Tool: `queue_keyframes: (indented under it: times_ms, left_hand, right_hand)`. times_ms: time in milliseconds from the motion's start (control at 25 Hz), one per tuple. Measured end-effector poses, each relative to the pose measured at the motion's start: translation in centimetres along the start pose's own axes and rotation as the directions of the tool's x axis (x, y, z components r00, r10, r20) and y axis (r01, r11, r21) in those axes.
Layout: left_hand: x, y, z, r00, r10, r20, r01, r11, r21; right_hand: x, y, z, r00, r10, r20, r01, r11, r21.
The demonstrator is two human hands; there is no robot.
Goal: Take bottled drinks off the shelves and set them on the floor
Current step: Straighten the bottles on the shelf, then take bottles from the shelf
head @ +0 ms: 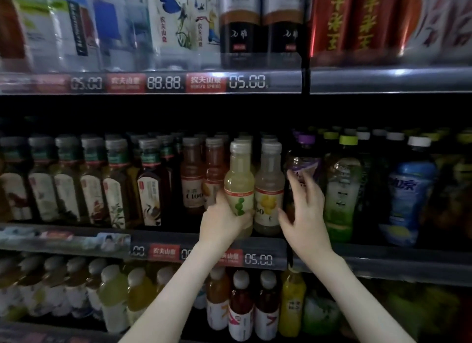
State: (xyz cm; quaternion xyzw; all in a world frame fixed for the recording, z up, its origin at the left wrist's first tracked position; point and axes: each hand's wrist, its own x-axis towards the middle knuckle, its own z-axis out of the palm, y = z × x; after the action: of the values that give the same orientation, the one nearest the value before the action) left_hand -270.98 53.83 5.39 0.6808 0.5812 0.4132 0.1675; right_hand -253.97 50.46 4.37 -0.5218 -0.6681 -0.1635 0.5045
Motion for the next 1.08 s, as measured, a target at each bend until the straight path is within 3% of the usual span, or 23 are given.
queue_keyframes:
  times_ms: [200,280,320,400,480,560,880,1080]
  left_hand:
    - [-0.3,-0.5,1.5,0.999,0.051,-0.005,-0.050,0.999,0.017]
    - [-1.1,-0.1,2.3,0.986,0.128,-0.106,-0.119,0.989,0.086]
    - [-1.9,0.4,3.0,0.955,0.226,-0.193,-0.200,0.969,0.142]
    - [-3.8,2.6,4.8,0.811,0.477,-0.339,-0.426,0.879,0.216]
    - [-5.8,5.7,7.0,0.671,0.659,-0.340,-0.621,0.750,0.229]
    - [-7.7,9.2,9.8,0.595,0.749,-0.291,-0.725,0.657,0.206]
    - [-18.1,27.7,26.8,0.559,0.825,-0.084,-0.828,0.550,-0.114]
    - [-22.9,38.7,36.4,0.587,0.809,-0.028,-0.793,0.568,-0.221]
  right_hand:
    - [-1.0,0.8,0.6,0.997,0.021,0.073,-0.004,0.971,-0.239]
    - [-1.7,1.0,-0.2,0.995,0.068,0.071,-0.046,0.962,-0.268]
    - [-2.0,1.1,-0.9,0.995,0.084,0.060,-0.066,0.962,-0.264]
    - [-2.6,1.5,-3.1,0.993,0.104,0.049,-0.090,0.968,-0.234]
    - [-3.4,2.8,-6.3,0.993,0.119,0.023,-0.111,0.968,-0.225]
    - [-4.4,4.8,-10.4,0.990,0.140,-0.024,-0.142,0.961,-0.238]
    - [-11.3,19.0,-32.6,0.952,0.290,-0.099,-0.305,0.868,-0.393]
    - [-15.4,29.3,-44.7,0.908,0.398,-0.131,-0.414,0.805,-0.424]
